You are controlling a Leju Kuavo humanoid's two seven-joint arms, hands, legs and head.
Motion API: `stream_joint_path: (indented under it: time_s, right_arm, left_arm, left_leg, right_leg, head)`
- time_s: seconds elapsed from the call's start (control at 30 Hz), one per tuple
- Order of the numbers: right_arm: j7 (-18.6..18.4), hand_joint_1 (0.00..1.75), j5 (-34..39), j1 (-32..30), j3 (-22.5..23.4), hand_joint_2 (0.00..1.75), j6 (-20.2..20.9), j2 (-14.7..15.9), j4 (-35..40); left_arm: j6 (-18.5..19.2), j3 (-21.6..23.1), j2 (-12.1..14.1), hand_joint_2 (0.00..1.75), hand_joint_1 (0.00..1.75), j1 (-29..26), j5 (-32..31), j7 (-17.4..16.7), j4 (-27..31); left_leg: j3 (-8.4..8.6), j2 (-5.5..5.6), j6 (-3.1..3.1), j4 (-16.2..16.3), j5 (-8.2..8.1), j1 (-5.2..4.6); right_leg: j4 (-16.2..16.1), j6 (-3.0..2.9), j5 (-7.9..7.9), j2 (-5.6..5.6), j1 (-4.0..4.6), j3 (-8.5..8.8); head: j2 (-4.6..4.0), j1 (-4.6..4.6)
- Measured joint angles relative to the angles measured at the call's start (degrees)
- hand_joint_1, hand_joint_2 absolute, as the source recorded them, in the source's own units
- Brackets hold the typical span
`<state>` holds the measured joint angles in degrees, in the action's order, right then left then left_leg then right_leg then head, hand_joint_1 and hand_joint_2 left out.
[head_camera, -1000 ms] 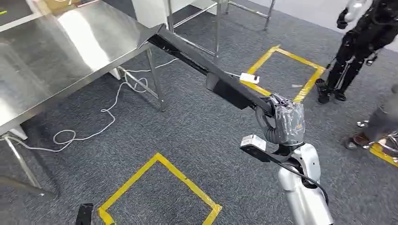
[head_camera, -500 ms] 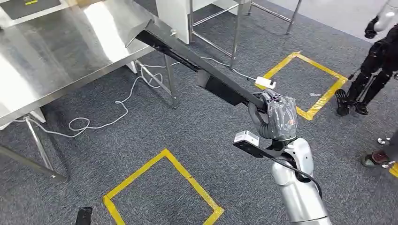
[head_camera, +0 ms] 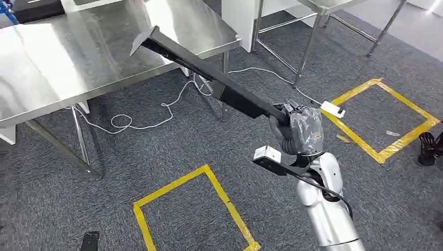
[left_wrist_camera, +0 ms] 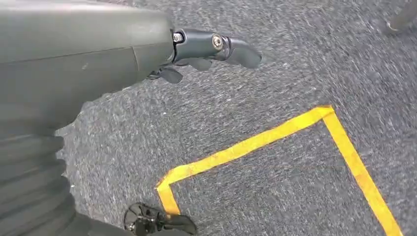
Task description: Take the parts from the cabinet and place them on the table.
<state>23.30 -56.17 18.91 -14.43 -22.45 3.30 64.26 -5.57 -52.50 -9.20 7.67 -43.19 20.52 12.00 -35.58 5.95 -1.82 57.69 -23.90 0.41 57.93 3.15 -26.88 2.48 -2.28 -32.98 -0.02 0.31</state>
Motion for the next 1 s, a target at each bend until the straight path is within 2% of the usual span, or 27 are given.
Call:
stream_joint_path:
  time_s: [0.07,0.1,0.13,0.17,0.2,0.27,0.3,0.33,0.37,0.4,0.43,0.47,0.5,0.6,0.63,0.67,0.7,0.73,0.77,0.8,0.83,0.87,0.93,0.97,1.0]
  right_arm:
    - [0.0,1.75,0.0,0.1,-0.3,1.75,0.0,-0.1,0.0]
    - [0.0,1.75,0.1,0.3,-0.3,1.75,0.0,-0.2,0.0]
    - [0.0,1.75,0.1,0.6,-0.3,1.75,0.0,-0.3,-0.1]
    - [0.0,1.75,0.2,0.6,-0.3,1.75,0.0,-0.4,0.0]
    - [0.0,1.75,0.2,0.6,-0.3,1.75,0.0,-0.4,0.0]
    - [0.0,1.75,0.3,0.6,-0.3,1.75,0.0,-0.4,-0.2]
    - [0.0,1.75,0.3,0.5,-0.3,1.75,0.0,-0.4,-0.3]
    - [0.0,1.75,0.3,0.5,-0.3,1.75,0.0,-0.4,-0.4]
    - [0.0,1.75,0.4,0.5,-0.3,1.75,0.0,-0.4,-0.4]
    - [0.0,1.75,0.5,0.6,-0.3,1.75,0.0,-0.4,-0.4]
    - [0.0,1.75,0.5,0.7,-0.4,1.75,0.0,-0.4,-0.4]
    - [0.0,1.75,0.6,0.7,-0.4,1.75,0.0,-0.4,-0.4]
    - [0.0,1.75,0.6,0.7,-0.4,1.75,0.0,-0.4,-0.4]
    - [0.0,1.75,0.6,0.8,-0.7,1.75,0.0,-0.5,-0.5]
    - [0.0,1.75,0.6,0.9,-0.7,1.75,0.0,-0.7,-0.4]
    - [0.0,1.75,0.6,0.9,-0.8,1.75,0.0,-0.5,-0.4]
    - [0.0,1.75,0.6,1.0,-0.8,1.75,0.0,-0.3,-0.4]
    - [-0.1,1.75,0.6,0.9,-0.9,1.75,0.0,-0.3,-0.5]
    - [-0.2,1.75,0.4,0.7,-0.9,1.75,0.0,-0.1,-0.6]
    - [-0.2,1.75,0.3,0.5,-1.0,1.75,0.0,0.0,-0.8]
    - [-0.3,1.75,0.3,0.3,-1.1,1.75,-0.1,0.1,-0.9]
    - [-0.3,1.75,0.3,0.4,-1.1,1.75,-0.1,0.1,-0.9]
    - [-0.3,1.75,0.3,0.5,-1.2,1.75,-0.1,0.3,-0.9]
    - [-0.3,1.75,0.3,0.5,-1.2,1.75,-0.1,0.3,-0.9]
    - [-0.4,1.75,0.3,0.5,-1.2,1.75,-0.1,0.4,-1.1]
  left_arm:
    - [-0.1,0.0,0.0,1.75,0.0,-0.3,0.0,0.2,0.0]
    - [-0.1,0.0,0.0,1.75,0.0,-0.5,0.0,0.2,0.0]
    - [-0.1,0.0,-0.1,1.75,0.0,-0.7,0.0,0.2,0.0]
    - [-0.1,0.0,-0.1,1.75,0.0,-0.6,0.0,0.3,0.0]
    - [-0.1,0.0,-0.1,1.75,0.0,-0.4,0.0,0.3,0.0]
    - [-0.1,0.0,-0.1,1.75,0.0,-0.4,0.0,0.3,0.0]
    - [-0.1,0.0,-0.1,1.75,0.0,-0.4,0.0,0.3,0.0]
    - [-0.1,0.0,-0.1,1.75,0.0,-0.5,0.1,0.5,0.0]
    - [0.0,0.0,-0.1,1.75,0.0,-0.5,0.0,0.6,0.0]
    - [0.1,0.0,0.0,1.75,0.0,-0.5,0.0,0.7,0.0]
    - [0.1,0.0,0.0,1.75,0.0,-0.5,0.1,0.8,0.0]
    - [0.1,0.0,0.0,1.75,0.0,-0.4,0.0,0.8,0.0]
    - [0.1,0.0,0.0,1.75,0.0,-0.2,0.1,0.8,0.0]
    - [0.1,0.0,0.0,1.75,0.0,-0.4,0.1,0.8,0.0]
    - [0.1,0.0,0.0,1.75,0.0,-0.3,0.1,0.8,0.0]
    - [0.1,0.0,-0.1,1.75,0.0,-0.4,0.1,0.8,0.0]
    - [0.1,0.0,0.0,1.75,0.0,-0.2,0.1,0.7,0.0]
    - [0.0,0.0,0.0,1.75,0.0,-0.1,0.1,0.7,0.0]
    - [0.0,0.0,-0.1,1.75,0.0,-0.1,0.1,0.7,0.0]
    - [0.0,0.0,-0.1,1.75,0.0,-0.2,0.1,0.6,0.0]
    - [0.0,0.0,-0.1,1.75,0.0,-0.3,0.1,0.6,0.0]
    - [0.0,0.0,-0.1,1.75,0.0,-0.4,0.1,0.6,0.0]
    - [0.0,0.0,-0.2,1.75,0.0,-0.4,0.1,0.6,0.0]
    - [0.0,0.0,-0.2,1.75,0.0,-0.4,0.1,0.6,0.0]
    - [0.0,0.0,-0.1,1.75,0.0,-0.5,0.2,0.6,0.0]
  left_leg:
    - [-0.24,0.56,0.64,-0.4,0.38,0.31]
    - [-0.34,0.92,0.9,-0.3,0.3,0.44]
    - [-0.48,-1.43,1.09,0.5,-0.29,0.51]
    - [-1.47,-3.94,1.34,2.7,-1.68,0.31]
    - [-3.31,-5.05,1.58,6.5,-3.76,0.42]
    - [-8.0,-5.58,1.89,15.6,-7.52,0.61]
    - [-9.37,-5.63,1.96,18.0,-7.92,0.68]
    - [-9.36,-5.74,1.89,17.5,-6.97,0.71]
    - [-8.01,-5.86,1.7,14.7,-5.03,0.71]
    - [-5.38,-6.3,1.31,9.7,-2.46,0.63]
    - [-2.54,-7.56,0.77,4.6,-0.35,0.39]
    - [-0.61,-10.52,0.11,1.0,-0.1,-0.13]
    - [-0.42,-10.49,0.07,0.7,-0.5,-0.62]
    - [-0.84,-8.44,-0.44,0.5,-0.55,-0.96]
    - [0.05,-7.68,-0.92,-0.6,0.13,-0.3]
    - [0.35,-7.19,-0.99,-0.8,0.25,-0.29]
    - [0.35,-6.61,-1.28,-0.8,0.32,-0.11]
    - [0.38,-5.94,-1.4,-0.8,0.29,-0.12]
    - [0.34,-5.18,-1.46,-0.8,0.25,-0.15]
    - [0.32,-4.24,-1.47,-0.7,0.24,-0.15]
    - [0.33,-3.44,-1.46,-0.7,0.24,-0.14]
    - [0.39,-2.5,-1.43,-0.7,0.23,-0.12]
    - [0.67,-0.94,-1.16,-0.6,0.08,0.0]
    - [0.71,-0.31,-0.85,-0.3,-0.11,0.09]
    - [0.41,0.32,-0.34,-0.2,-0.26,-0.08]
  right_leg:
    - [0.2,-0.78,0.06,-0.63,0.53,-0.08]
    - [0.0,-1.31,0.2,-1.09,0.12,0.1]
    - [-0.1,-1.65,0.3,-1.46,-0.01,0.24]
    - [-0.1,-2.22,0.23,-1.86,0.09,0.31]
    - [-0.1,-2.68,0.13,-2.31,0.3,0.34]
    - [-0.1,-2.97,-0.06,-3.5,0.64,0.32]
    - [-0.1,-3.05,-0.11,-4.04,0.78,0.34]
    - [-0.1,-3.13,-0.2,-4.68,0.9,0.41]
    - [-0.1,-3.21,-0.28,-5.2,0.97,0.52]
    - [-0.1,-3.3,-0.37,-5.78,1.09,0.7]
    - [-0.1,-3.16,-0.55,-6.21,1.16,0.92]
    - [-0.2,-3.02,-0.72,-6.64,1.28,1.09]
    - [-0.1,-2.59,-0.94,-7.05,1.95,0.94]
    - [-0.6,-1.93,-1.08,-8.84,1.75,1.46]
    - [-0.3,-1.55,-1.52,-8.71,2.27,1.43]
    - [1.2,-1.48,-2.17,-6.23,1.94,0.99]
    - [4.7,-1.94,-3.92,-4.2,1.86,-0.54]
    - [8.8,-2.25,-5.61,-3.37,1.65,-2.62]
    - [13.0,-2.4,-7.15,-3.02,1.5,-4.86]
    - [16.9,-2.15,-8.27,-2.91,1.5,-7.19]
    - [17.8,-1.72,-8.08,-2.85,1.45,-8.04]
    - [15.7,-1.04,-6.51,-2.83,1.33,-7.36]
    - [5.9,0.22,-1.79,-2.2,0.92,-3.01]
    - [0.8,0.65,0.23,-0.75,0.38,-0.75]
    - [1.1,-0.04,-0.02,1.14,0.47,-0.86]
  head:
    - [0.0,-0.22]
    - [0.0,-0.2]
    - [0.0,-0.17]
    - [0.0,-0.89]
    - [0.0,-0.94]
    - [0.0,-0.96]
    - [0.0,-0.94]
    - [0.0,-0.94]
    - [0.0,-0.96]
    - [0.0,-0.96]
    - [0.0,-0.98]
    - [0.0,-0.94]
    - [0.0,-0.88]
    - [0.0,-0.92]
    - [0.02,-0.81]
    - [0.0,-0.65]
    - [0.02,-0.77]
    - [0.0,-0.32]
    - [0.0,-0.37]
    - [0.0,-0.26]
    - [0.0,-0.28]
    - [0.0,-0.24]
    - [0.0,-0.24]
    - [0.0,-0.2]
    - [0.0,-0.17]
